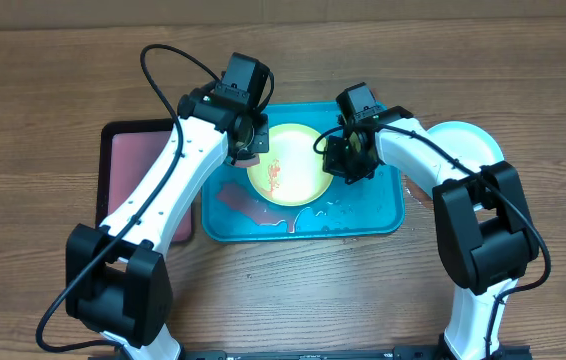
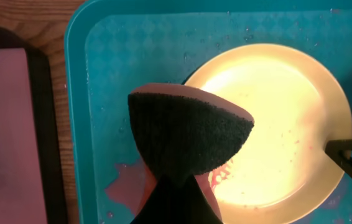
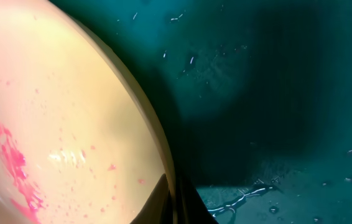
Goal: Clean dirty plates on tray and stack at the side
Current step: 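Pull the yellow plate to the tray center with the right gripper, then scrub the yellow plate with the left-gripper sponge while right holds it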
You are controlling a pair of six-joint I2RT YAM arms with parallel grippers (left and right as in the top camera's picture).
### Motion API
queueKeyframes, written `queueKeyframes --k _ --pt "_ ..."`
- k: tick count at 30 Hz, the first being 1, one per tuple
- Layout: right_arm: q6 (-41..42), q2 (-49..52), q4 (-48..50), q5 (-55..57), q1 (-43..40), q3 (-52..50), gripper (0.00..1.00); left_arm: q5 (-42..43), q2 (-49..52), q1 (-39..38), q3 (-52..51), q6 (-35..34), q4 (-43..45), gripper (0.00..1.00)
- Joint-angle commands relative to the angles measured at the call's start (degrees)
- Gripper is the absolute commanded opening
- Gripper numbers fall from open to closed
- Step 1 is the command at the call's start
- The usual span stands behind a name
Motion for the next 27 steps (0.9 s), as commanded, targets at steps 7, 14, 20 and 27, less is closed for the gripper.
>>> queueKeyframes --k 7,14,20,27 --pt "2.7 0.8 -0.2 0.6 3.2 0.8 0.04 0.5 0.2 -0.5 -12.0 0.2 10.5 0.04" --pt "2.7 0.8 -0.9 0.6 3.3 0.8 0.04 0.4 0.2 -0.6 -21.5 2.6 23.4 0.04" --pt "2.7 0.8 -1.4 0.6 3.4 0.8 0.04 -0.9 0.3 -0.6 -26.6 2.7 26.6 0.04" --pt "2.5 0.8 -1.4 0.5 5.4 0.8 0.04 1.2 2.7 -0.6 -28.0 2.7 29.4 0.04"
